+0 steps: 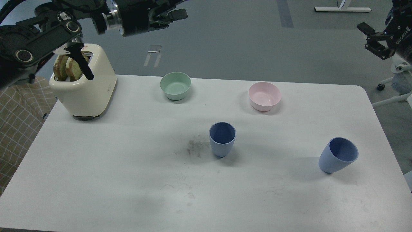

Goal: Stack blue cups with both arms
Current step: 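Release the cup and raise the left arm away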

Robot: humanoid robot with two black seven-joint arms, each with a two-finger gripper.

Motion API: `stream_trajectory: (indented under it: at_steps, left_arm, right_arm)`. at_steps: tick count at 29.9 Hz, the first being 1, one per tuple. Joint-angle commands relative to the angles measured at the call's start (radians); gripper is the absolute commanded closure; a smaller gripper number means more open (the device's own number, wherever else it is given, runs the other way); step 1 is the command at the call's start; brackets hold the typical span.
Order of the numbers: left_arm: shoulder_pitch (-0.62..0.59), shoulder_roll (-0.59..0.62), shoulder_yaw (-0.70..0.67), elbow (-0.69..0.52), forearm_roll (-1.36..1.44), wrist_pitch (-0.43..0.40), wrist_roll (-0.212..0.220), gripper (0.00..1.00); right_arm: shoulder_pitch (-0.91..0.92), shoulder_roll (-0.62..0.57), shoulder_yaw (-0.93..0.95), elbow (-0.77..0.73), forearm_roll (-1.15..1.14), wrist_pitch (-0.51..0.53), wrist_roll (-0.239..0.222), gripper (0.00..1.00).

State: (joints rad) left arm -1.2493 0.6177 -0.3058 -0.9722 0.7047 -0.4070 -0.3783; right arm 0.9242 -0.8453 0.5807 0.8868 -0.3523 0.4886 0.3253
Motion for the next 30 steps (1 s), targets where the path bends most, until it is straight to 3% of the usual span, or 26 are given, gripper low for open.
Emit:
stream_trajectory:
  at_steps: [1,15,23,30]
  left_arm:
    - [0.066,0.002,-0.047,0.0,-0.083,0.092,-0.005,0.02]
    - [0.148,-0.012,-0.091,0.013,-0.151,0.028,0.019,0.02]
    - [0.157,-0.027,-0.09,0.013,-0.172,0.027,0.021,0.02]
    - [0.162,-0.053,-0.088,0.013,-0.172,0.028,0.024,0.02]
  right_arm:
    - [-0.044,-0.098,-0.001,0.02,-0.072,0.0,0.017,0.0]
    - [-0.14,-0.242,-0.002,0.144,-0.503,0.0,0.031,0.0]
    - [-0.234,-0.328,-0.002,0.346,-0.896,0.0,0.09,0.0]
    - [-0.285,-0.351,-0.004,0.423,-1.166,0.0,0.113,0.0]
